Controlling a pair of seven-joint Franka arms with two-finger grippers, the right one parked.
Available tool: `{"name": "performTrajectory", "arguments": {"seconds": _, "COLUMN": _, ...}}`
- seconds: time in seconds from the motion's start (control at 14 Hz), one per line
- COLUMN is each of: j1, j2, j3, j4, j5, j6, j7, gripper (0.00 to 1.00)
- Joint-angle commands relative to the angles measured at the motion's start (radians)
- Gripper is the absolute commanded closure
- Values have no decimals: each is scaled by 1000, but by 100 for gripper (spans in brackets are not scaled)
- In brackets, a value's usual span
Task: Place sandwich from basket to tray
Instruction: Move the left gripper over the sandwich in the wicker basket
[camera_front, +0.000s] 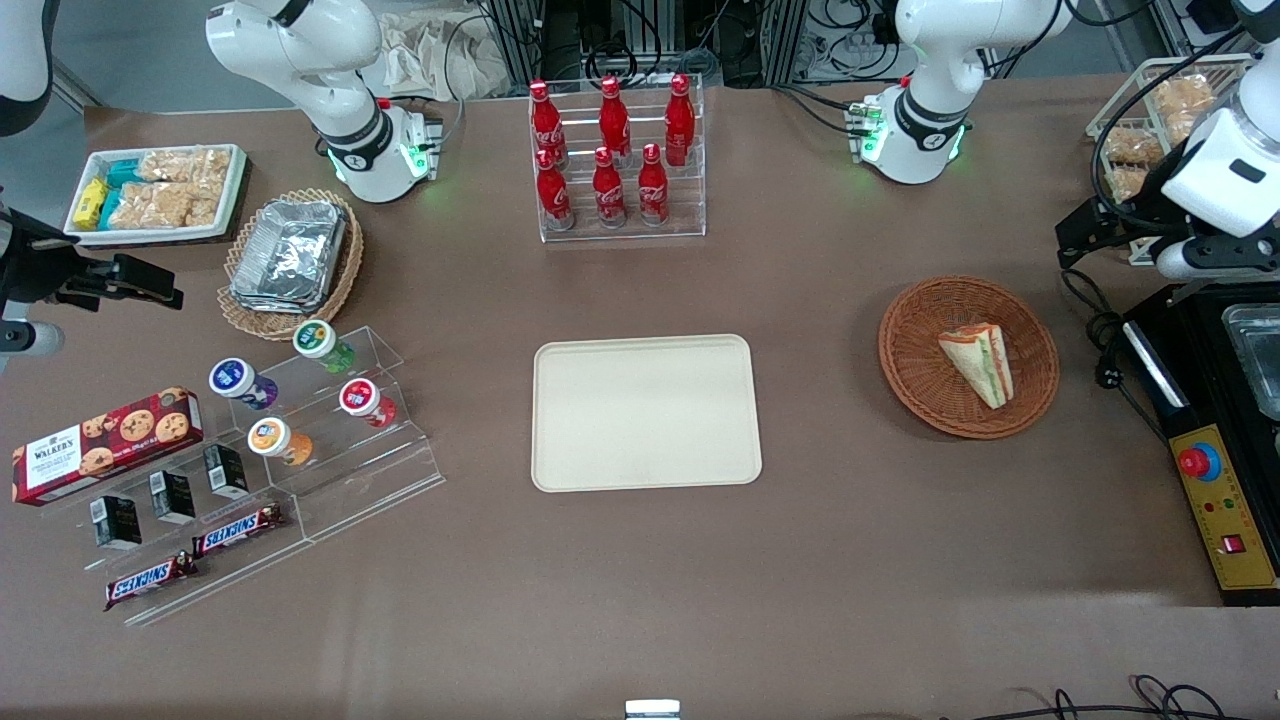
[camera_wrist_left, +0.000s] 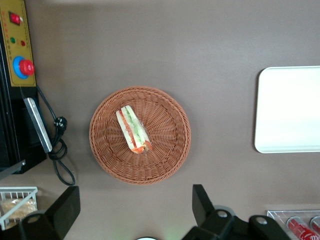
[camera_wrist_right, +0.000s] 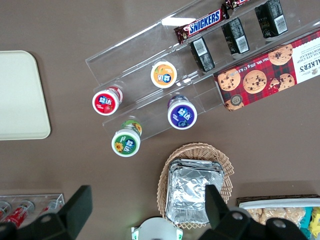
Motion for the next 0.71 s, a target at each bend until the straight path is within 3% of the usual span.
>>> {"name": "performTrajectory", "arguments": {"seconds": 0.0, "j1": -11, "j2": 22, "j3": 6, "j4": 34, "j5": -14, "j6": -31, "j7": 34, "gripper": 1}}
{"name": "performTrajectory", "arguments": {"seconds": 0.21, "j1": 3, "j2": 50, "j3": 12, "j4": 24, "j5": -11, "j6": -42, "j7": 4, "gripper": 1}}
{"name": "performTrajectory", "arguments": {"seconds": 0.36, "j1": 32, "j2": -7, "j3": 21, "j4": -118, "j5": -15, "j6": 34, "j7": -22, "gripper": 1}}
{"name": "performTrajectory", "arguments": {"seconds": 0.64, "j1": 28, "j2": -131, "j3": 10, "j4": -514, "j5": -3, "j6": 417, "j7": -352, "gripper": 1}}
